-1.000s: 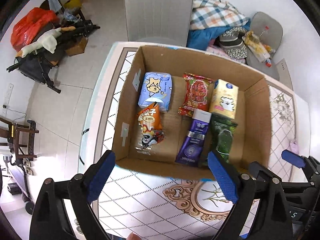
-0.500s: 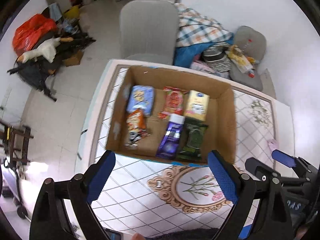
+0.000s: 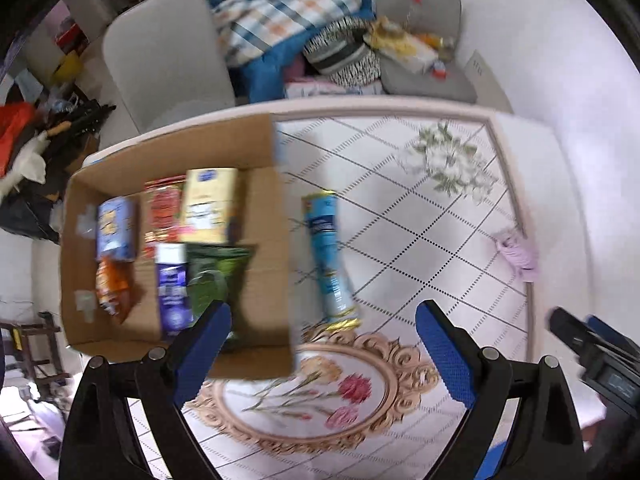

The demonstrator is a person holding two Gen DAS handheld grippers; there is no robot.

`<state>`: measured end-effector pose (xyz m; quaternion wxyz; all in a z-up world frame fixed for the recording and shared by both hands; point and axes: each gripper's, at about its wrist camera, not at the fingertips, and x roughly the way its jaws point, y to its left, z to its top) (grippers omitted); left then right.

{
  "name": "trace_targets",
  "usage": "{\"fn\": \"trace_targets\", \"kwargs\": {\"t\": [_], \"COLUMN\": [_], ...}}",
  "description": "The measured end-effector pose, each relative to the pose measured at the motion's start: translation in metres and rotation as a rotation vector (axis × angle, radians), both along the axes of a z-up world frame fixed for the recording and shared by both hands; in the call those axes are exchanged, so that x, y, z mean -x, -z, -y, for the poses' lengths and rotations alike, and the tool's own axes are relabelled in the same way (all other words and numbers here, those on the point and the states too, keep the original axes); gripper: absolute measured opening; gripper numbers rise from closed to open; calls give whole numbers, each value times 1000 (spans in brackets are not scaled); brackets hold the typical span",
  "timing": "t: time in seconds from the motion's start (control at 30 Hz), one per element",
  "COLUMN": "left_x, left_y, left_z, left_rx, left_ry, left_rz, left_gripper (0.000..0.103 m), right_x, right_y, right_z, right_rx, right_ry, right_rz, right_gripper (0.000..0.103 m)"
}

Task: Organize soft objects
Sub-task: 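Grasp the blue Nestle tube with the left tool while the right tool grasps the lilac plush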

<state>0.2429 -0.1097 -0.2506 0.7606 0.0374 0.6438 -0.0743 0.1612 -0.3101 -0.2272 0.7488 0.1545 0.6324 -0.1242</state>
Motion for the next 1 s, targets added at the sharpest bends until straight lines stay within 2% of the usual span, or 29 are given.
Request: {"fn": "trace_targets", "kwargs": {"t": [0.1,0.2,0.3,0.4,0.5,0.63,0.73,0.8,0.9,1.0], "left_x": [-8,-15,-23,-29,-36,-44,-49,-52,-50,-43], "left_y": [42,77,110,134,160,179,187,191,187,179], "left_z": [43,62,67,66,66,61,55,52,55,68], "left_rx": [-93,-137,-150,-127,-148,-168,-159,-149,-113,-59], "left_ry": [8,-13,-65,-111,-121,-139,-156,-160,-140,-81], "left_rz": [-17,-57,-114,-174,-240,-287,-311,-319,-299,-281], "left_gripper": [94,94,94,94,94,94,94,94,94,94], "right_x": [4,4,1,-7,-19,-39,-57,-71,-90,-103], "right_y": [21,43,63,77,91,109,125,137,155,164], "right_z": [43,76,94,101,104,114,126,128,125,117], "right_rx": [23,49,69,76,67,24,-70,-89,-67,-16], "right_ry": [58,81,67,34,-3,-4,41,34,-44,-178], "right_rz": [-21,-58,-99,-115,-126,-133,-133,-140,-179,-209], "right_gripper": [101,101,101,101,101,101,101,101,101,101]}}
